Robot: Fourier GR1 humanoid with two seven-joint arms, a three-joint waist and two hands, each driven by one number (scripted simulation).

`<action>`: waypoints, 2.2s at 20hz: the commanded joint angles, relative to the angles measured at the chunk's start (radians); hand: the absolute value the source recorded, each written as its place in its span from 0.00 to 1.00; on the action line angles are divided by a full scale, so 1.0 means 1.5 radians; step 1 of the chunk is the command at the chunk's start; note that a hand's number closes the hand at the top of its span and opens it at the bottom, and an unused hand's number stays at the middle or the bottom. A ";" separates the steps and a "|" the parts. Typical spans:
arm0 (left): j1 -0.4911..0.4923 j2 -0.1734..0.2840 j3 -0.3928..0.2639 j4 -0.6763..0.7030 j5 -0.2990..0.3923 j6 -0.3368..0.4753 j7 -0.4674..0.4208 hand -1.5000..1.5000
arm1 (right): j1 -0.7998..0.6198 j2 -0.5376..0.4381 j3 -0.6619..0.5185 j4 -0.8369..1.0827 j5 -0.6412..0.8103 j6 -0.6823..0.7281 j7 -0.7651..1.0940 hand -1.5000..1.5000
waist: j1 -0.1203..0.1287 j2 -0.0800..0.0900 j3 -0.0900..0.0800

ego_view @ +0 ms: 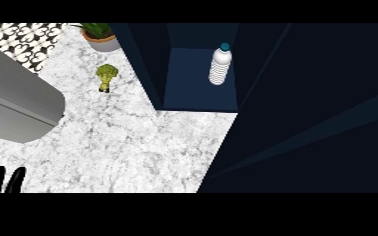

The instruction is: Pick up the bottled water, place it into the cabinet and close the cabinet

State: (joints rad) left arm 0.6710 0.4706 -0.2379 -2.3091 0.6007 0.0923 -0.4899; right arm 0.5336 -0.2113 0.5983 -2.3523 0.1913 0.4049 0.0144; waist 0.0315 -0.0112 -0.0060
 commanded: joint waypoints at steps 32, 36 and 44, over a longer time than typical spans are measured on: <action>0.206 0.059 0.283 0.031 0.235 -0.296 -0.064 0.00 | -0.622 0.140 -0.253 0.391 -0.412 -0.167 0.248 1.00 | 0.025 0.014 0.004; 0.262 0.050 0.342 0.027 0.270 -0.355 -0.060 0.00 | -0.741 0.140 -0.285 0.487 -0.429 -0.189 0.265 1.00 | 0.015 0.009 0.004; 0.257 0.020 0.375 0.036 0.271 -0.392 -0.028 0.00 | -0.900 0.133 -0.349 0.713 -0.443 -0.095 0.225 1.00 | 0.003 0.010 0.004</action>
State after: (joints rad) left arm 1.0449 0.5216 0.3053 -2.2406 1.0077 -0.4711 -0.5596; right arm -0.6768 -0.0162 0.1243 -1.4500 -0.4724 0.2339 0.3813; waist 0.0368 -0.0019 0.0055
